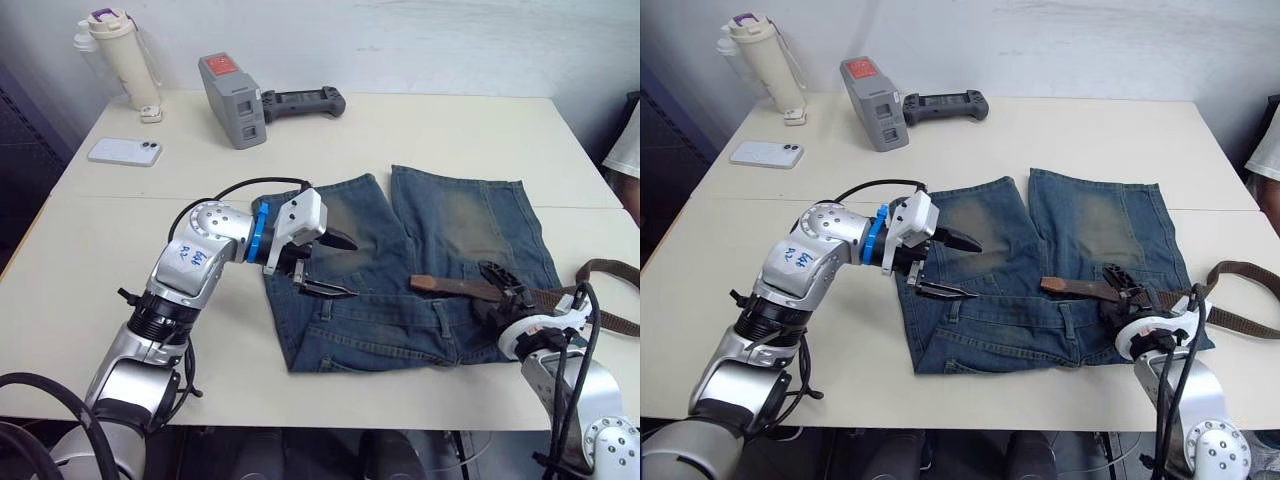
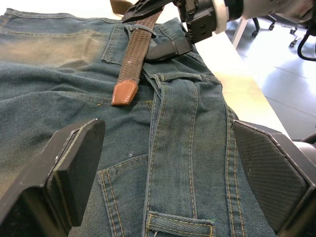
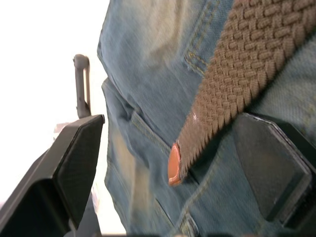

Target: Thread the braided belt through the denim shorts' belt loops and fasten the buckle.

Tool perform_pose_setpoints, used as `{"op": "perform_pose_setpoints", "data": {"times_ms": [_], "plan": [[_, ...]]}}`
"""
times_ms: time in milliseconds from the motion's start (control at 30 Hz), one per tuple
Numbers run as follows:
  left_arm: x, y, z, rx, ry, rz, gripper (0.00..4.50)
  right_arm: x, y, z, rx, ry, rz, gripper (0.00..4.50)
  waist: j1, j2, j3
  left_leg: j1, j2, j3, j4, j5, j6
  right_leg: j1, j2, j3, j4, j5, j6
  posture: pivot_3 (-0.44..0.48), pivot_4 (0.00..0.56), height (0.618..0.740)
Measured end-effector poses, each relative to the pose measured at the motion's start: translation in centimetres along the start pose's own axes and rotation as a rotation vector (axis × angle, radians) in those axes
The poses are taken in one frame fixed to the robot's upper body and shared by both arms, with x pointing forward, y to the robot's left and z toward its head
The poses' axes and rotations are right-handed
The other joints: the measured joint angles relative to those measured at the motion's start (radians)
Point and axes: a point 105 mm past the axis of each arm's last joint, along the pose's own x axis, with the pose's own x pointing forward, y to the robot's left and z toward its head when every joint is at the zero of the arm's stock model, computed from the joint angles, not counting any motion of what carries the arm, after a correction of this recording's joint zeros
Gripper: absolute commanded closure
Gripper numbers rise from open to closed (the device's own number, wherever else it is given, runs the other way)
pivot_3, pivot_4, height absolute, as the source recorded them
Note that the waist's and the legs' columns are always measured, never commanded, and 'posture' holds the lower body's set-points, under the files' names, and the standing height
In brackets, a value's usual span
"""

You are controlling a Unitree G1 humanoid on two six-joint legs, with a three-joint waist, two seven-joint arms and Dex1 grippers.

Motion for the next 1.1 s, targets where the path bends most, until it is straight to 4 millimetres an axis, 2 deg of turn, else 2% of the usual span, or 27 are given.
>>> {"op": "perform_pose_setpoints", "data": {"times_ms": [300, 500, 600, 800, 867, 933, 1100], "plan": [[-0.1, 0.1, -0.1, 0.0, 0.006, 0.011, 0.0, 0.9, -0.6, 0.0, 0.012, -0.061, -0.029, 0.1, -0.004, -0.005, -0.004, 0.001, 0.0, 0.0, 0.0, 0.0, 0.0, 0.001, 0.0, 0.0, 0.0, 0.0, 0.0, 0.0, 0.15, 0.74], [-0.3, 0.2, -0.1, 0.001, 0.011, 0.016, 0.0, 2.6, -0.6, 0.2, 0.035, -0.099, -0.041, 0.1, -0.005, -0.008, -0.006, 0.001, 0.0, 0.0, 0.001, 0.0, 0.0, 0.002, 0.0, 0.0, 0.0, 0.0, 0.0, 0.0, 0.15, 0.74], [-0.3, 0.2, -0.1, 0.003, 0.011, 0.017, 0.0, 3.1, -0.9, 0.2, 0.039, -0.111, -0.054, 0.94, -0.006, -0.009, -0.006, 0.001, 0.0, -0.001, 0.0, 0.0, 0.0, 0.002, 0.0, 0.0, 0.0, 0.0, 0.0, 0.0, 0.15, 0.74], [-0.3, 0.3, 0.1, 0.014, 0.011, 0.019, 0.0, 3.5, -2.7, -0.1, 0.072, -0.142, -0.117, 3.73, -0.006, -0.009, -0.006, 0.001, 0.0, 0.0, 0.001, 0.0, 0.0, 0.002, 0.0, 0.0, 0.0, 0.0, 0.0, 0.0, 0.15, 0.74], [-0.3, 0.3, 0.1, 0.014, 0.011, 0.019, 0.0, 3.6, -2.4, -0.1, 0.079, -0.144, -0.109, 4.46, -0.007, -0.013, -0.009, 0.002, 0.001, -0.001, 0.0, 0.0, 0.0, 0.002, 0.001, 0.0, 0.0, 0.0, 0.0, 0.0, 0.15, 0.74], [-0.3, 0.3, 0.1, 0.017, 0.01, 0.02, 0.0, 3.6, -2.7, 0.0, 0.087, -0.158, -0.12, 4.46, -0.007, -0.019, -0.014, 0.003, 0.001, -0.001, -0.001, 0.0, 0.0, 0.002, 0.001, 0.0, -0.001, 0.0, 0.0, 0.0, 0.15, 0.74], [-0.3, 0.3, 0.1, 0.017, 0.011, 0.022, 0.0, 3.4, -2.7, 0.2, 0.103, -0.174, -0.106, 4.46, -0.005, -0.022, -0.016, 0.002, 0.001, -0.001, -0.001, -0.001, 0.001, 0.003, 0.001, 0.001, -0.002, 0.0, 0.0, 0.0, 0.15, 0.74]]}}
